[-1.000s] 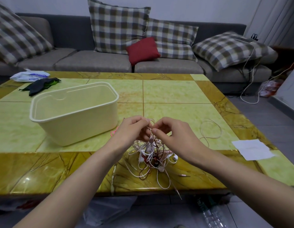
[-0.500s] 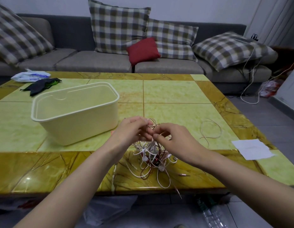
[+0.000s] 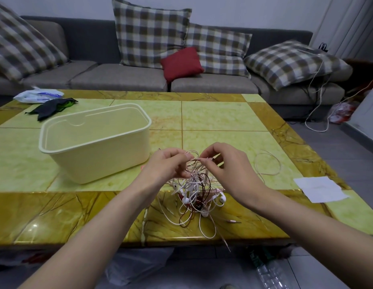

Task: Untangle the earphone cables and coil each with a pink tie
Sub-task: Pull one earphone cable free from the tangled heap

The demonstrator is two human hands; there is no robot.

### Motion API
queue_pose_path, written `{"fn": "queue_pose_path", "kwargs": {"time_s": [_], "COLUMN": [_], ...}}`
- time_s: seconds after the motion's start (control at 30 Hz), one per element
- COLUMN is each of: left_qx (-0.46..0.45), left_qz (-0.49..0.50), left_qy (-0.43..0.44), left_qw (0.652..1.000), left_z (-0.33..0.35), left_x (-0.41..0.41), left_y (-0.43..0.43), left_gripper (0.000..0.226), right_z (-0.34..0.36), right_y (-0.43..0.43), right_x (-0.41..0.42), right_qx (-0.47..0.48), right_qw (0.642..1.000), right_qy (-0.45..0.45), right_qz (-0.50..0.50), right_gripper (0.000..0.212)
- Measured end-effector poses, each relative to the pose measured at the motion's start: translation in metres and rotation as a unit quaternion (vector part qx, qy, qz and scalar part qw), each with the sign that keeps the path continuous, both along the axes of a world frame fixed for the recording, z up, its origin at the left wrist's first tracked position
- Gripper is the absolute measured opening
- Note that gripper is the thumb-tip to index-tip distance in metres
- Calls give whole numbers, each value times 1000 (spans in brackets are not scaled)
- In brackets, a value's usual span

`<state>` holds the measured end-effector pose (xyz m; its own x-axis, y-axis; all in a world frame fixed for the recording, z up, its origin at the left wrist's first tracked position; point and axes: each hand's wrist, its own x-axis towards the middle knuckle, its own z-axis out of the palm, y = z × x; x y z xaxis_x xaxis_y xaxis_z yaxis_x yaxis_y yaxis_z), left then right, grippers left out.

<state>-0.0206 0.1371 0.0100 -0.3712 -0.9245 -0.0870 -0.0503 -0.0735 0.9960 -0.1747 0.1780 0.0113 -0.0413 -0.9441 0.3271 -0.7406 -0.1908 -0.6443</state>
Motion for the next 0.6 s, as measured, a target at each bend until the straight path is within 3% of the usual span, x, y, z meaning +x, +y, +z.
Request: {"fn": "queue_pose_path", "kwargs": {"time_s": [0.23,0.6], "left_qx": [-2,-40], "left_qz": [-10,-20], "left_qy": [-24,-41], "left_qw": [1000,998], "left_z": [-4,-2], "left_x": [3,6], "left_y": [-3,-2], "left_gripper": [19,16], "right_z": [-1,-1], "right_y": [4,4], "right_x": [4,2], "right_qx": [60,114], "right_qw": [991,974], "right_qy": [-88,-108], "right_qz": [85,161], "right_gripper": [19,34]}}
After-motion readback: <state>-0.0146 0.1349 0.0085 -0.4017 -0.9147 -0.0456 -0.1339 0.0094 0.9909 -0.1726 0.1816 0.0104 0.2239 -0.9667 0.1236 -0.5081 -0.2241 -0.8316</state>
